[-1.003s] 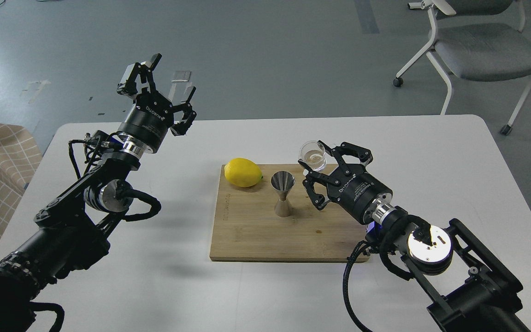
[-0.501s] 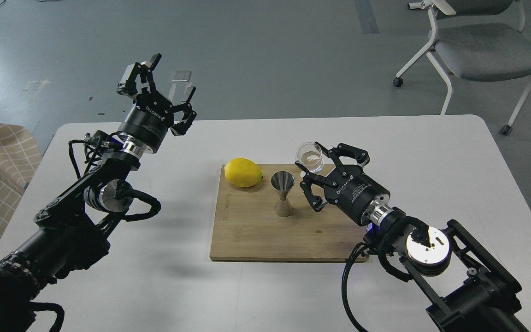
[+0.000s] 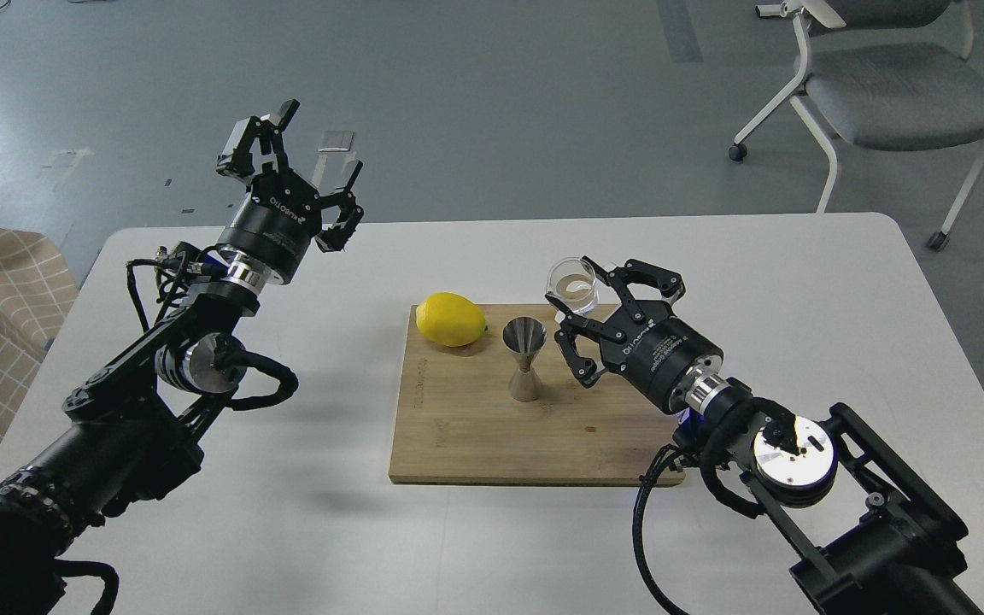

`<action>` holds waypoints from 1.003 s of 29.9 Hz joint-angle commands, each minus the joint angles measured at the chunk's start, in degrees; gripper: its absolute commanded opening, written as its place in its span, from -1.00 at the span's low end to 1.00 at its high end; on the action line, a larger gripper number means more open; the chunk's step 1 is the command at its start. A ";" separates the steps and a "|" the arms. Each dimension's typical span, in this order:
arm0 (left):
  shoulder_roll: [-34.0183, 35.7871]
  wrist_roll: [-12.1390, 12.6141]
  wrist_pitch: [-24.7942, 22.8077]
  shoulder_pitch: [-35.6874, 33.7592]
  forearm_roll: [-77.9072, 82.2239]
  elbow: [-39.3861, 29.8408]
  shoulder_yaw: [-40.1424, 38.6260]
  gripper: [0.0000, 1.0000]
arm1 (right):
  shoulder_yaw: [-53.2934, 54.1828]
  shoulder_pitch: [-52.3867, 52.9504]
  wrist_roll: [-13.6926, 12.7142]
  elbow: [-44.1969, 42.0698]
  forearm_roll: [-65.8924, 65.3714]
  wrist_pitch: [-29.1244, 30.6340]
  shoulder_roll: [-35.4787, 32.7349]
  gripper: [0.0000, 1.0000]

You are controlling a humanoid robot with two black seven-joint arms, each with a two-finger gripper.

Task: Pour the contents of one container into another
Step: 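Hold the glass just above and beside the steel jigger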

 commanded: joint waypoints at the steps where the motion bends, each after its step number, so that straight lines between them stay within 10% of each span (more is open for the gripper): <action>1: 0.01 0.00 0.00 -0.04 0.00 0.00 -0.02 0.95 | 0.00 -0.07 0.06 0.00 -0.54 0.01 0.00 -0.24; 30: -0.08 0.00 0.00 -0.04 0.00 0.00 -0.02 0.95 | 0.35 -0.95 -0.03 2.11 -3.88 0.36 -0.53 -0.22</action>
